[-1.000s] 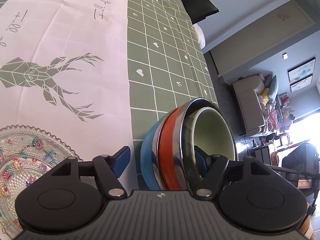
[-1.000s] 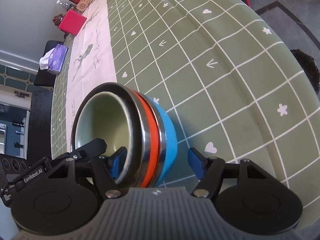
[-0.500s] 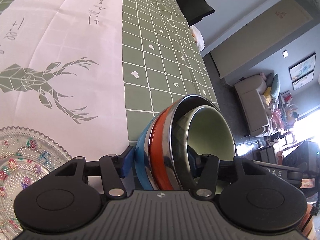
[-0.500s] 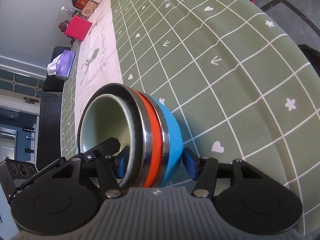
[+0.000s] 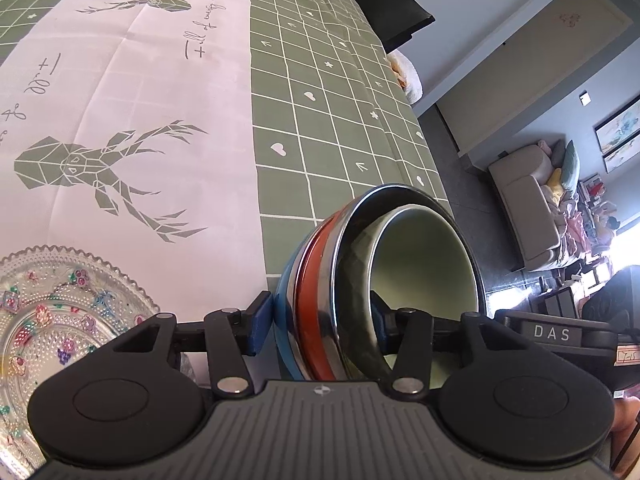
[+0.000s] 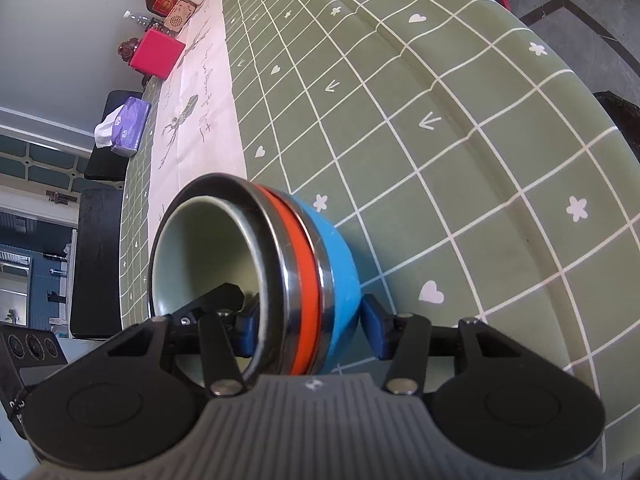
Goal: Organize plates and bowls
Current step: 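Carry the bowl stack with the left gripper onto the glass plate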
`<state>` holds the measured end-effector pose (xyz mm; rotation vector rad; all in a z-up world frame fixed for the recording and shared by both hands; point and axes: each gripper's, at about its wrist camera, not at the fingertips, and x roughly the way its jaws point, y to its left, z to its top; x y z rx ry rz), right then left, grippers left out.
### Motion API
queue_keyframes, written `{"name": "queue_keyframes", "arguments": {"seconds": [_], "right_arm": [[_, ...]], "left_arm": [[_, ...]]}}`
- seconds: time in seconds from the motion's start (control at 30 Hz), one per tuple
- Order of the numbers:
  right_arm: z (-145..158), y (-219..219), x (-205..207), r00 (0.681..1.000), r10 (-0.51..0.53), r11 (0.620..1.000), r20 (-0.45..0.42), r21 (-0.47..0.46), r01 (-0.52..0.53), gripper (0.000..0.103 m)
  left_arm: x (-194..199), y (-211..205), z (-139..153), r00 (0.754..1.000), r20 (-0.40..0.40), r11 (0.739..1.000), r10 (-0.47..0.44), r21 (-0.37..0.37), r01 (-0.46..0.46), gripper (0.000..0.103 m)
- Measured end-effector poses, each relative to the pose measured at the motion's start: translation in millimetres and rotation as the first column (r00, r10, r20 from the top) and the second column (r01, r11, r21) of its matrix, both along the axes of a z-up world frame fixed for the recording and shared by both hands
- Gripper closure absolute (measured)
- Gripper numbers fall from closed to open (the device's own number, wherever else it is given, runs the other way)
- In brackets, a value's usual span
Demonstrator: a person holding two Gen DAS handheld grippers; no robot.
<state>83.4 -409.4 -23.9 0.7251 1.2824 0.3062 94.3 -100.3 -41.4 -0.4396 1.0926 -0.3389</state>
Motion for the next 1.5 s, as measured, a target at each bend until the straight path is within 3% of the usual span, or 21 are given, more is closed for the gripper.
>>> {"name": "queue_keyframes", "arguments": {"seconds": [0.47, 0.9, 1.1, 1.5], "right_arm": [[22, 25, -4, 0.998, 0.047, 0.999, 0.052, -0.017, -0.046, 0.055], [58, 89, -7, 0.984, 0.142, 0.990, 0.110, -0.003, -0.143, 0.055], [58, 123, -10, 0.974, 0.202, 0.979, 0.105, 0.008, -0.204, 0.055], [32, 163, -19, 0.964, 0.267, 0.963, 0.009, 0.022, -0.267, 0.055]], "left_arm": [[-13, 24, 26, 0.999, 0.011, 0.999, 0.039, 0.001, -0.039, 0.049], [-41, 81, 64, 0.993, 0.046, 0.992, 0.113, 0.044, -0.115, 0.052], [-54, 114, 64, 0.986, 0.031, 0.985, 0.166, 0.052, -0.167, 0.054], [-73, 151, 38, 0.968, -0.085, 0.972, 0.234, 0.044, -0.231, 0.055]]}}
